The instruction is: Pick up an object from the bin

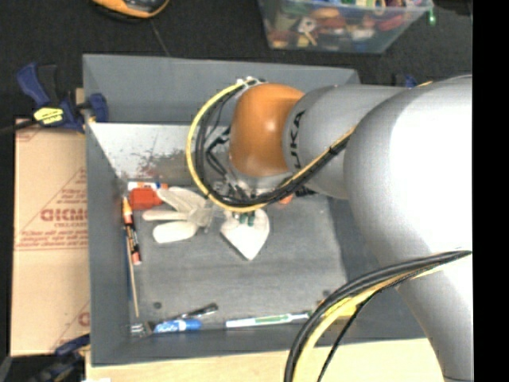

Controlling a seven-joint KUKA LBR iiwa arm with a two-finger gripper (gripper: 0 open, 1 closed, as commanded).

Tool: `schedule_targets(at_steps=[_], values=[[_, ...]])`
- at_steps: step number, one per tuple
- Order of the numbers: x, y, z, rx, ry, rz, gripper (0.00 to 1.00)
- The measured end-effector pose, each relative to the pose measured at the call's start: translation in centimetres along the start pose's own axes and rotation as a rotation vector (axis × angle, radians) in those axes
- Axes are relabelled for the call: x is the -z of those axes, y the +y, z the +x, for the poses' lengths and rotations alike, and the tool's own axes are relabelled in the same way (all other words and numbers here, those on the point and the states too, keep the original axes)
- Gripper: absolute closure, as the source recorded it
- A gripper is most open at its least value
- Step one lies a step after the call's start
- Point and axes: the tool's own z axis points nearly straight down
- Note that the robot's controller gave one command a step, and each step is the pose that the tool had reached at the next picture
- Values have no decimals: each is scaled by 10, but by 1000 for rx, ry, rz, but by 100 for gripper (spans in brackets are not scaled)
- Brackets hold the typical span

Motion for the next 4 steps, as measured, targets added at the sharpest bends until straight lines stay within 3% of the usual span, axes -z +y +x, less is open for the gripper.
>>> schedule_targets(at_steps=[2, 3, 4], values=[[7, 0, -1, -15, -3, -2, 100], [68, -11, 45, 214, -3, 0, 100], [9, 0, 4, -36, -7, -1, 100]])
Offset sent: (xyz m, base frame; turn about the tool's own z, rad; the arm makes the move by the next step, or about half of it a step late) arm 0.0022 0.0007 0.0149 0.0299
